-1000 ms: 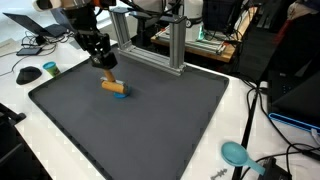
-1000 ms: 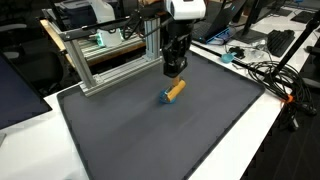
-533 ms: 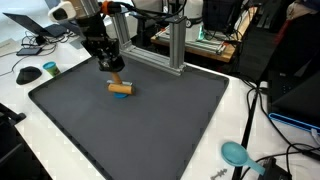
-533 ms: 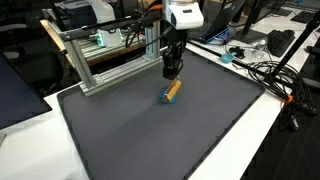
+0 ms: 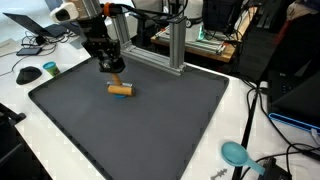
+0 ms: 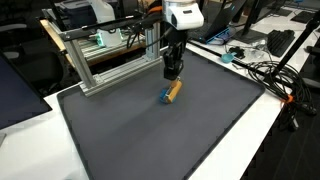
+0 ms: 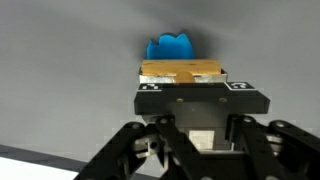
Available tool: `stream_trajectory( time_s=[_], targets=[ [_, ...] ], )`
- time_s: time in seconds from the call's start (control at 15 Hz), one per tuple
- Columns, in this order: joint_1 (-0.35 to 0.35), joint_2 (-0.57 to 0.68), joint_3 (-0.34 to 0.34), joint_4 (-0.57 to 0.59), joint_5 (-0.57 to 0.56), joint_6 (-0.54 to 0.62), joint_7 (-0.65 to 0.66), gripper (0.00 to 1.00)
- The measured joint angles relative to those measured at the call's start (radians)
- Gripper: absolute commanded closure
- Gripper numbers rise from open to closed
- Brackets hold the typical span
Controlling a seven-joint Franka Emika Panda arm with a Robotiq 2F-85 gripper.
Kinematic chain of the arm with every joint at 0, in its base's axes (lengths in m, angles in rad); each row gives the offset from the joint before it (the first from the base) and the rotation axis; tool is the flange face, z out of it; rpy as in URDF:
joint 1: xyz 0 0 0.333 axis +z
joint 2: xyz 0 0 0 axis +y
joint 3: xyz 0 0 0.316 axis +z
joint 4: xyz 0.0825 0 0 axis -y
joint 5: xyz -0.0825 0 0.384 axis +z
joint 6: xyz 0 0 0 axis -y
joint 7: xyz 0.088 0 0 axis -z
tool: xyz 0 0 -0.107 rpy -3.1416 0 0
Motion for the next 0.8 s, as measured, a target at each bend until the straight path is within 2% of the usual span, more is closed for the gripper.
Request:
stream_trajectory(
  time_s=[0.4,0.8],
  targets=[
    [0.001,0.022,0.008,-0.013,-0.039,0.131,0.0,0.78],
    [0.001,0.022,0.012,-0.027,-0.057,0.137,0.0,0.78]
  ],
)
